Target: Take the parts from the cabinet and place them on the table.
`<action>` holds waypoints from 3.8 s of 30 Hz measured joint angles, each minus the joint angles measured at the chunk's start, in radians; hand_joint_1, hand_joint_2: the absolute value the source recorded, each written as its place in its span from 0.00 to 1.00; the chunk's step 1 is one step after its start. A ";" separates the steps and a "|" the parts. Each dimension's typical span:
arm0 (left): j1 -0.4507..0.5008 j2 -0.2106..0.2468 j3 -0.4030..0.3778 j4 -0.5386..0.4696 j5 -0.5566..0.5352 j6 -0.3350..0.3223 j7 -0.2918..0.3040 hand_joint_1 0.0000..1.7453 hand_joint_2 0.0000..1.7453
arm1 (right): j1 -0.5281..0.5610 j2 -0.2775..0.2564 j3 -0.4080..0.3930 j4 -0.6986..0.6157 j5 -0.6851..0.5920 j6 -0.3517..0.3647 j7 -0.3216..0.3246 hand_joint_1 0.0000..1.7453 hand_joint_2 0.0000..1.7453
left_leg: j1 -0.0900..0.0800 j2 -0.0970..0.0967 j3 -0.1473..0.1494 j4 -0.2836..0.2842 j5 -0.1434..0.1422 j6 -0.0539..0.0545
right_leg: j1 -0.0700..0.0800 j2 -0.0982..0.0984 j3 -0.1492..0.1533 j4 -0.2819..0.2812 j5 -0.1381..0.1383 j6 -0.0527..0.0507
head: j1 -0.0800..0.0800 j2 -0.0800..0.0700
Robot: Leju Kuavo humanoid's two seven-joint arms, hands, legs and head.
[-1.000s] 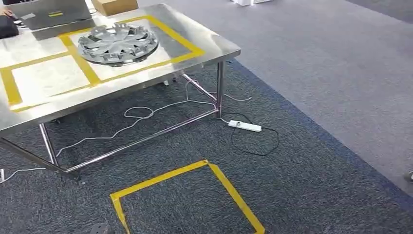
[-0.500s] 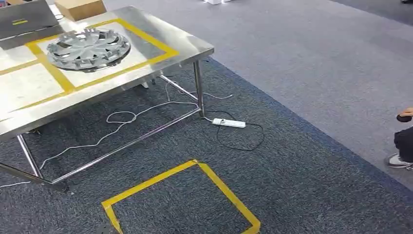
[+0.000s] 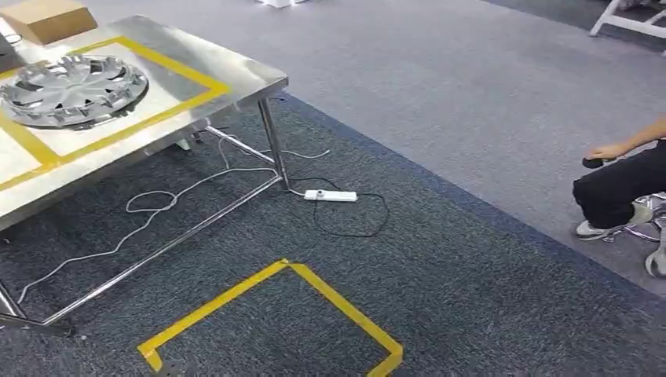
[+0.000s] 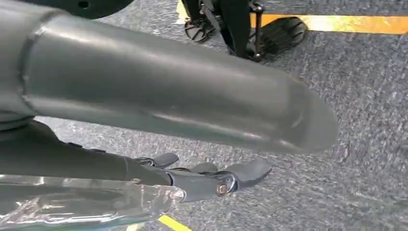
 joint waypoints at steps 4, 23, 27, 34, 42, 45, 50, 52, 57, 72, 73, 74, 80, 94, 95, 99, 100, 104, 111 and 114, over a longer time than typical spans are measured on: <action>-0.002 -0.010 -0.001 0.000 -0.007 0.024 0.008 0.00 0.00 | 0.001 0.000 0.000 0.001 0.000 0.002 0.009 0.00 0.00 | 0.004 0.036 0.004 -0.013 0.012 0.028 | 0.002 -0.075 -0.046 0.079 -0.056 0.019 | 0.014 0.000; -0.011 -0.036 -0.034 0.003 -0.044 0.026 0.017 0.00 0.00 | -0.001 -0.005 -0.026 0.006 -0.021 0.037 0.045 0.00 0.00 | -0.002 0.066 -0.136 0.314 -0.153 -0.021 | 0.000 -0.068 0.012 0.002 -0.010 -0.032 | 0.005 0.000; -0.011 -0.035 -0.034 0.003 -0.018 0.030 -0.015 0.00 0.00 | -0.001 -0.010 -0.031 0.006 -0.008 0.049 0.071 0.00 0.00 | 0.007 0.023 -0.021 0.064 0.001 -0.017 | -0.004 -0.026 0.012 0.002 -0.004 -0.021 | 0.004 0.000; -0.010 -0.034 -0.023 0.004 0.025 0.037 -0.025 0.00 0.00 | -0.002 -0.028 -0.031 0.006 0.006 0.086 0.027 0.00 0.00 | 0.007 0.030 0.001 -0.007 0.010 0.030 | -0.004 -0.065 -0.034 0.046 -0.028 0.018 | 0.013 0.000; 0.000 -0.032 -0.014 0.004 0.039 0.041 -0.021 0.00 0.00 | -0.008 -0.035 -0.030 0.006 0.011 0.097 -0.002 0.00 0.00 | -0.001 0.102 0.014 -0.005 -0.002 0.027 | -0.003 -0.128 -0.009 0.060 -0.017 0.021 | 0.014 0.000; -0.001 -0.031 -0.004 0.004 0.047 0.055 -0.001 0.00 0.00 | -0.018 -0.035 -0.030 0.006 0.021 0.109 -0.033 0.00 0.00 | -0.012 0.119 0.018 -0.001 -0.010 0.012 | 0.004 -0.138 0.021 0.009 -0.021 0.003 | 0.010 0.000; 0.002 -0.032 0.010 0.004 0.063 0.063 0.017 0.00 0.00 | -0.016 -0.030 -0.023 0.007 0.056 0.089 -0.015 0.00 0.00 | -0.004 0.076 -0.018 0.088 -0.080 -0.013 | -0.001 -0.104 0.016 0.002 -0.012 -0.026 | 0.005 0.000; 0.006 -0.033 0.018 0.004 0.062 0.065 0.023 0.00 0.00 | -0.016 -0.026 -0.013 0.008 0.077 0.074 0.003 0.00 0.00 | -0.003 0.066 -0.101 0.259 -0.153 -0.016 | -0.001 -0.085 0.013 0.002 -0.011 -0.029 | 0.005 0.000; 0.008 -0.032 0.018 0.004 0.036 0.052 0.019 0.00 0.00 | -0.010 -0.015 -0.009 0.009 0.081 0.060 0.019 0.00 0.00 | 0.004 0.044 -0.046 0.100 -0.009 -0.014 | -0.006 -0.032 0.014 0.003 -0.008 -0.022 | 0.005 0.000; -0.009 -0.035 -0.002 0.005 -0.014 0.008 0.075 0.00 0.00 | 0.001 -0.013 -0.010 0.010 0.076 0.031 0.048 0.00 0.00 | -0.006 0.103 -0.003 -0.001 0.012 0.032 | -0.002 -0.111 -0.030 0.110 -0.040 0.015 | 0.014 0.000; -0.009 -0.036 -0.003 0.005 -0.016 0.008 0.080 0.00 0.00 | -0.002 -0.013 -0.010 0.010 0.076 0.031 0.048 0.00 0.00 | -0.007 0.111 0.001 -0.001 0.009 0.028 | 0.003 -0.149 0.021 0.024 -0.018 0.011 | 0.015 0.000; -0.008 -0.035 -0.005 0.005 -0.019 0.008 0.081 0.00 0.00 | -0.007 -0.013 -0.010 0.010 0.076 0.032 0.048 0.00 0.00 | -0.015 0.118 0.001 0.003 0.004 0.020 | 0.011 -0.159 0.028 0.004 -0.029 0.006 | 0.014 0.000; -0.011 -0.038 -0.016 0.005 -0.030 0.017 0.096 0.00 0.00 | -0.004 -0.013 -0.012 0.010 0.076 0.034 0.047 0.00 0.00 | -0.006 0.079 -0.020 0.057 -0.043 -0.011 | 0.004 -0.108 0.027 -0.008 -0.009 -0.029 | 0.009 0.000; -0.015 -0.042 -0.029 0.006 -0.045 0.042 0.125 0.00 0.00 | -0.001 -0.012 -0.011 0.010 0.104 0.053 0.051 0.00 0.00 | 0.010 0.018 -0.003 -0.008 0.020 0.019 | -0.006 -0.013 -0.008 0.000 0.006 0.015 | 0.006 0.000; -0.015 -0.043 -0.031 0.006 -0.046 0.045 0.125 0.00 0.00 | -0.002 -0.012 -0.011 0.010 0.107 0.055 0.051 0.00 0.00 | 0.009 0.024 -0.002 -0.008 0.020 0.024 | -0.002 -0.057 -0.024 0.034 -0.020 0.017 | 0.014 0.000; -0.013 -0.042 -0.033 0.006 -0.046 0.047 0.128 0.00 0.00 | -0.008 -0.010 -0.004 0.010 0.128 0.066 0.046 0.00 0.00 | -0.002 0.072 -0.003 -0.008 0.017 0.033 | -0.003 -0.093 -0.152 0.316 -0.146 0.024 | 0.016 0.000; -0.013 -0.042 -0.033 0.006 -0.046 0.047 0.128 0.00 0.00 | -0.005 -0.010 -0.002 0.010 0.132 0.066 0.046 0.00 0.00 | -0.002 0.080 -0.002 -0.008 0.016 0.033 | -0.003 -0.093 -0.144 0.305 -0.131 0.024 | 0.015 0.000; -0.014 -0.042 -0.034 0.006 -0.046 0.047 0.128 0.00 0.00 | -0.008 -0.010 0.006 0.010 0.135 0.068 0.046 0.00 0.00 | -0.008 0.110 0.009 -0.005 0.006 0.020 | 0.001 -0.160 0.023 0.005 -0.028 0.018 | 0.016 0.000; -0.020 -0.044 -0.042 0.007 -0.054 0.044 0.132 0.00 0.00 | -0.008 -0.009 0.011 0.011 0.133 0.066 0.052 0.00 0.00 | -0.003 0.075 -0.028 0.085 -0.062 -0.016 | 0.001 -0.102 0.023 0.000 -0.012 -0.031 | 0.006 0.000; -0.017 -0.043 -0.043 0.007 -0.054 0.044 0.134 0.00 0.00 | -0.010 -0.009 0.011 0.011 0.132 0.066 0.052 0.00 0.00 | -0.002 0.063 -0.140 0.308 -0.147 -0.018 | 0.003 -0.074 0.020 0.000 -0.012 -0.034 | 0.006 0.000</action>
